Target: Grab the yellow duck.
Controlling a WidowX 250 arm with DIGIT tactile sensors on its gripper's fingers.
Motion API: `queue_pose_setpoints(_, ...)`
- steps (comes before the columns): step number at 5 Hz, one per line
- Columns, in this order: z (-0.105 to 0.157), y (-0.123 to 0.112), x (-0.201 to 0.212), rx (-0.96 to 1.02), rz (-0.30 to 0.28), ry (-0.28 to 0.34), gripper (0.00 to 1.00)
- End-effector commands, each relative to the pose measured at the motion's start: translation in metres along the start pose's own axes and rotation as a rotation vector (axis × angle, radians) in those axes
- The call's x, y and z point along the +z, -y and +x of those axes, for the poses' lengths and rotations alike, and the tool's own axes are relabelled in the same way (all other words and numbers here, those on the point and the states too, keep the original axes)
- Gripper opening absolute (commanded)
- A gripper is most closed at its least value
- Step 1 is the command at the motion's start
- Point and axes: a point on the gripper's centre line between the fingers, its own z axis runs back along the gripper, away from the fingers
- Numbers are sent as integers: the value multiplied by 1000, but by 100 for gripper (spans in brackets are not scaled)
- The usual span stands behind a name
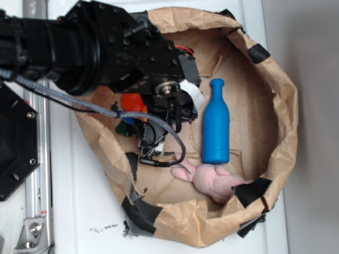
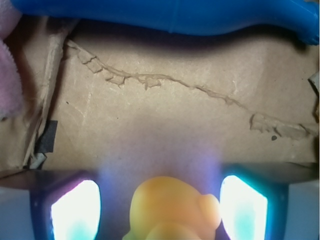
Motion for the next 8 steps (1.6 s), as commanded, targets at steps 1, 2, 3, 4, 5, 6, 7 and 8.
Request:
queue_pose_setpoints(1, 3, -4, 8, 24, 35, 44, 0)
queue_pose_setpoints(2, 4, -4, 7, 25, 39, 44, 0)
queue_pose_setpoints(3, 4, -4, 7, 24, 43, 46, 0)
queue_pose_setpoints(4, 5, -7, 7, 33, 45, 44, 0)
queue_pose_setpoints(5, 14, -9, 24, 53, 38, 79, 0)
queue_pose_setpoints(6, 36, 2, 74, 154, 116, 169, 0)
queue_pose_setpoints(7, 33, 11, 125, 173, 70, 208, 0)
queue_pose_setpoints(8, 30, 20, 157, 222, 89, 196, 0)
